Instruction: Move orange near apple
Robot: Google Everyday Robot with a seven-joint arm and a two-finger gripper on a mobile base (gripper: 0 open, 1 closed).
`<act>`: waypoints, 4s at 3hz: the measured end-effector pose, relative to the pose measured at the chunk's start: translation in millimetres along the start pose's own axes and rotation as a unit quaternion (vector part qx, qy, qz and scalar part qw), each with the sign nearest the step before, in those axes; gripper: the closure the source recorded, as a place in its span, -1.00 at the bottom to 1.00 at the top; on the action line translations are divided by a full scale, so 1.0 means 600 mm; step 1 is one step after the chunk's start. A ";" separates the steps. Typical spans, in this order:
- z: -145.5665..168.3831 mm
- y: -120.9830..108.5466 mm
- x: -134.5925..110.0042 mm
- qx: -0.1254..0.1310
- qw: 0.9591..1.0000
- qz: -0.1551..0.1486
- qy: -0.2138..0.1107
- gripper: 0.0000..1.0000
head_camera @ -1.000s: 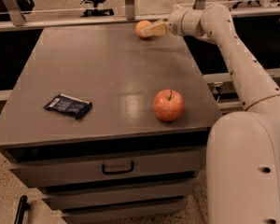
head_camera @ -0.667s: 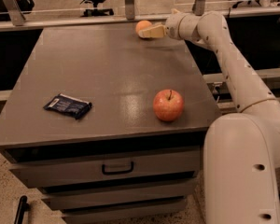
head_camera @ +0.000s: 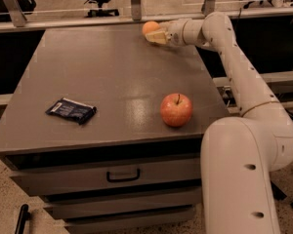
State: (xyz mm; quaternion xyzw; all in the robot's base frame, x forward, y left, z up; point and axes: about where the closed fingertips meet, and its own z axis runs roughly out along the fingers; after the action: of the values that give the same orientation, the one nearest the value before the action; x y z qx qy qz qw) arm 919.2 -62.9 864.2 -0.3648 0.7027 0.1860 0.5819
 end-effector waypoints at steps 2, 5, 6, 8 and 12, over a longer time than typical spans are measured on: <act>-0.027 0.011 -0.006 -0.036 0.999 -0.024 -0.002 0.79; -0.214 0.095 -0.024 -0.089 0.993 -0.068 0.035 1.00; -0.278 0.122 0.012 -0.113 0.990 -0.071 0.053 1.00; -0.468 0.150 0.071 -0.159 0.985 -0.066 0.031 1.00; -0.538 0.144 0.057 -0.220 0.972 -0.077 0.006 1.00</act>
Offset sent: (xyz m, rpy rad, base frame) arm -0.0244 -0.0299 0.0257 -0.0430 -0.0494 0.1310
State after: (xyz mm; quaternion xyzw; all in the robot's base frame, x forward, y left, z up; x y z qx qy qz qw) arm 634.5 -237.0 899.4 -0.5384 0.6176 0.2883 0.4955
